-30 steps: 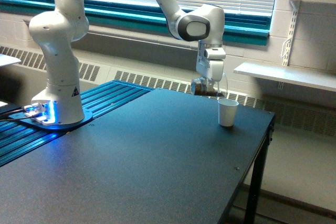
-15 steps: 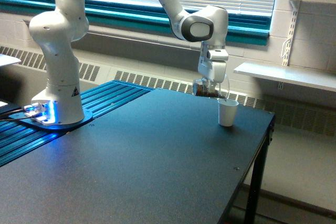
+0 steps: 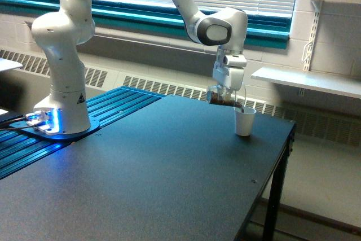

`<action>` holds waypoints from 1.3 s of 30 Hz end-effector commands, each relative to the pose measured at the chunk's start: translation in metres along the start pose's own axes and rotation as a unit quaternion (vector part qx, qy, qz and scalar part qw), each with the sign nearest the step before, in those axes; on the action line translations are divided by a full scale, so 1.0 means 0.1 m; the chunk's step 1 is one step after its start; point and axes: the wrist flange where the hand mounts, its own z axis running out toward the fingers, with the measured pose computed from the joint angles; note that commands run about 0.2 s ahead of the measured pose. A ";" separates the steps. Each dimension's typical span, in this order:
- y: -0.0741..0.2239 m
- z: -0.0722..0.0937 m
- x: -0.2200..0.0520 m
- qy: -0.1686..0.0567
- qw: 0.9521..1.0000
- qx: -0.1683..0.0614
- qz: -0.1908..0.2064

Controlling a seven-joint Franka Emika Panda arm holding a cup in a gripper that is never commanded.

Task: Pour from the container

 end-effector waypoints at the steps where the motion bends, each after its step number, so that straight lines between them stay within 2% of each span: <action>1: -0.04 -0.04 0.03 -0.001 1.000 -0.002 -0.010; 12: -0.05 -0.04 0.04 -0.004 1.000 -0.005 -0.012; 39: -0.07 -0.05 0.06 -0.029 0.999 -0.018 -0.013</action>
